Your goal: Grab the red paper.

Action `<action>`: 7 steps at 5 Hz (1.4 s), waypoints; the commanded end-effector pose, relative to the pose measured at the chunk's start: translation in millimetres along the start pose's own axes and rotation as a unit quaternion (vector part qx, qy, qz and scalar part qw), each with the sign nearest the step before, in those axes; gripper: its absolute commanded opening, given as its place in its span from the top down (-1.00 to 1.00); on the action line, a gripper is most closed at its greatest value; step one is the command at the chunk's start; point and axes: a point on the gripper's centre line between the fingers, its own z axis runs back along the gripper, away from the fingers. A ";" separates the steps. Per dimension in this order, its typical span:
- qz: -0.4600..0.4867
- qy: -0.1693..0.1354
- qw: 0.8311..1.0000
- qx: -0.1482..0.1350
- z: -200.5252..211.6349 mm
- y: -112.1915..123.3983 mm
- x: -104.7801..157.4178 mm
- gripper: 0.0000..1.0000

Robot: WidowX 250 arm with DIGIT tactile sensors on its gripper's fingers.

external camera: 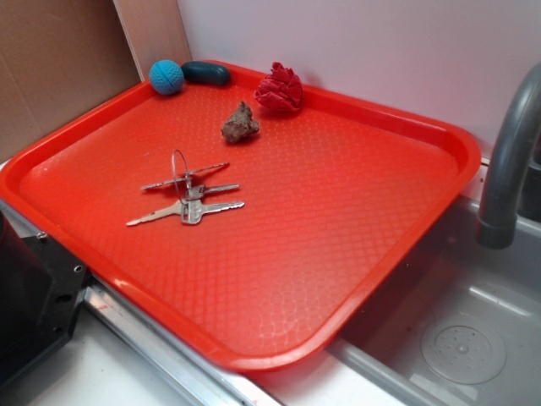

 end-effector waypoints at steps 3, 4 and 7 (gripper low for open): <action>0.006 0.027 0.999 0.036 -57.8 11.8 51.7 -1.00; 0.006 0.027 0.999 0.036 -57.8 11.8 51.7 -1.00; 0.044 0.034 0.997 0.057 -103.6 43.9 87.0 -1.00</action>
